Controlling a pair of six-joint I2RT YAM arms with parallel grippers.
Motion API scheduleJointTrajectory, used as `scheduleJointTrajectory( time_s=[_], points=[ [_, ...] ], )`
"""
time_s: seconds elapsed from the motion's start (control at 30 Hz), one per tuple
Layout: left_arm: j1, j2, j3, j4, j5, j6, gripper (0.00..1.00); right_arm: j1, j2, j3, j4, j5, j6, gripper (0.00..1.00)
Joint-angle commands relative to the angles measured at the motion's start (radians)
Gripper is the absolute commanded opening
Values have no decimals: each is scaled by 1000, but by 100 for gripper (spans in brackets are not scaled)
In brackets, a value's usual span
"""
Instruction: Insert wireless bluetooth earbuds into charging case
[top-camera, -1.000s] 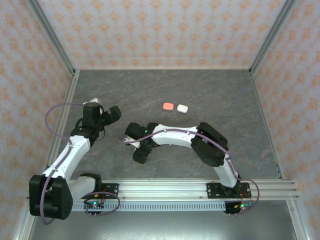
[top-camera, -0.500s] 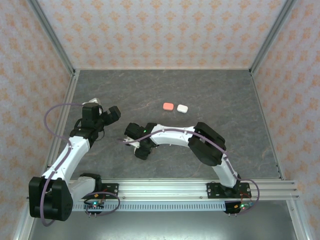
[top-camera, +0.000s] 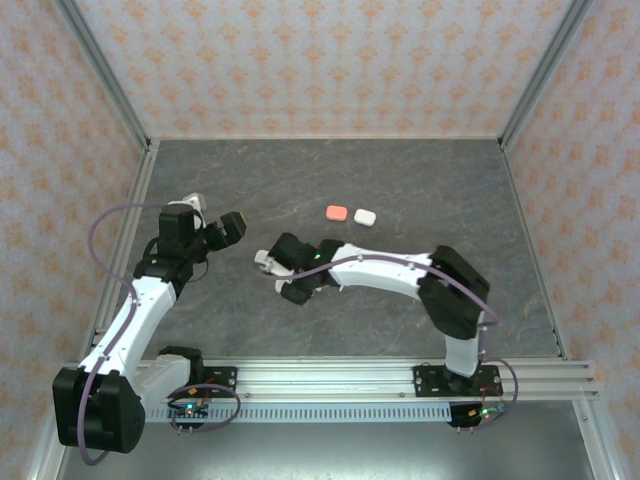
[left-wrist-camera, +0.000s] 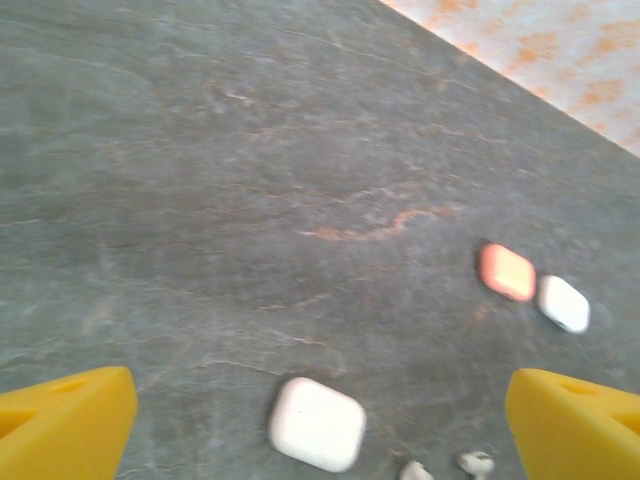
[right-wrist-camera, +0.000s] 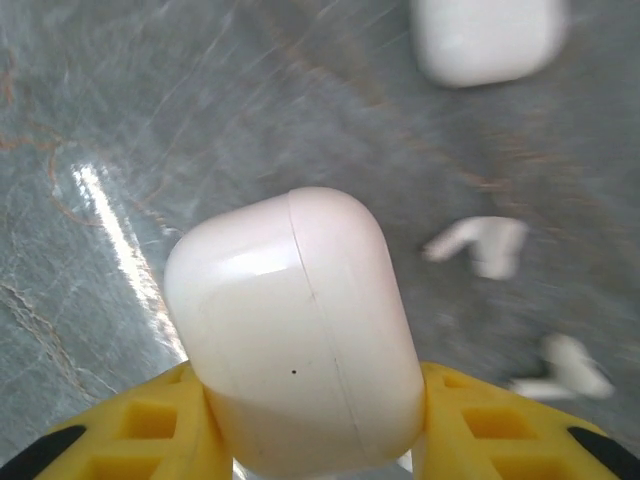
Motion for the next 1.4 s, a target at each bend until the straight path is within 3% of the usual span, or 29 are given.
scheduleJointTrajectory(
  time_s=[0.0,0.2,0.43,0.93,1.37],
  points=[
    [6,12,40,75,197,14,92,-37,-155,-60,108,81,7,41],
    [0,55,79,269,492,-76,86,-89,-348,-140,222,123,-59,41],
    [-96,57,180,258,641,-67,87,-126,-481,-135,290,93,-170,41],
    [-236,83,235,233,659,-18,84,-129,-488,-74,289,70,-241,41],
    [-278,132,255,196,665,8,60,-130,-466,-52,294,63,-242,41]
  ],
)
